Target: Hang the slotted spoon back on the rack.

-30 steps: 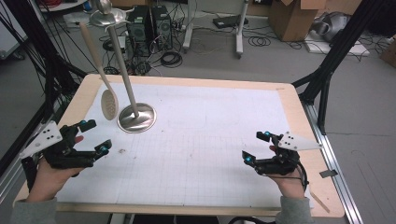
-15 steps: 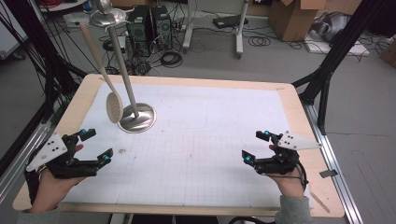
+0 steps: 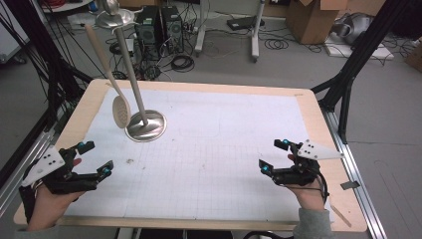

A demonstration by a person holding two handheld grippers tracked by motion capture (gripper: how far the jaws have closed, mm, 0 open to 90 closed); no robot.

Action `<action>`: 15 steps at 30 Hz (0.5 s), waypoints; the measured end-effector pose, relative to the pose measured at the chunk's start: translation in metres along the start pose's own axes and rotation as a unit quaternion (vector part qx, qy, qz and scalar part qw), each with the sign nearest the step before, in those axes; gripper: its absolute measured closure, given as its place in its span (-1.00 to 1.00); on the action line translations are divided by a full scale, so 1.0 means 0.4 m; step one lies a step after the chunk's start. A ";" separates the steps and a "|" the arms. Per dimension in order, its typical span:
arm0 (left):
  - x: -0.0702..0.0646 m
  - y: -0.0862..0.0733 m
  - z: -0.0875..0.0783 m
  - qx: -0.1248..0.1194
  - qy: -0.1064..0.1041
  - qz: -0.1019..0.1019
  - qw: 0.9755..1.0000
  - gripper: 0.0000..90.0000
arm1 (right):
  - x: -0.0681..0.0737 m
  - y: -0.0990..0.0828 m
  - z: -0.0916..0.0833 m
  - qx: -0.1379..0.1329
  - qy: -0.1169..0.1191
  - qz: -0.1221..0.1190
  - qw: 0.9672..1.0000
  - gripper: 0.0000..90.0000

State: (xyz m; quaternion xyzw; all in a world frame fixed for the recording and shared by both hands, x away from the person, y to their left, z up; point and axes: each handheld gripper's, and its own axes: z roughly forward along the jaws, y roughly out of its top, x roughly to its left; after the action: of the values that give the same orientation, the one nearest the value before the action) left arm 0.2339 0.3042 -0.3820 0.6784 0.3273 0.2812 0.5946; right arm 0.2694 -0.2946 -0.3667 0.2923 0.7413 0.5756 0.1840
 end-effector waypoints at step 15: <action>0.050 -0.048 -0.039 -0.004 0.029 -0.029 0.999 -0.79 | -0.021 -0.021 -0.020 -0.034 0.010 0.001 0.999 -0.79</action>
State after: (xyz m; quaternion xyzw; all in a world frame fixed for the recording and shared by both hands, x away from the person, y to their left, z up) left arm 0.2322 0.3312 -0.3991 0.6578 0.3630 0.2848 0.5953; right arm 0.2691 -0.3074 -0.3731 0.2812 0.7229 0.6032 0.1856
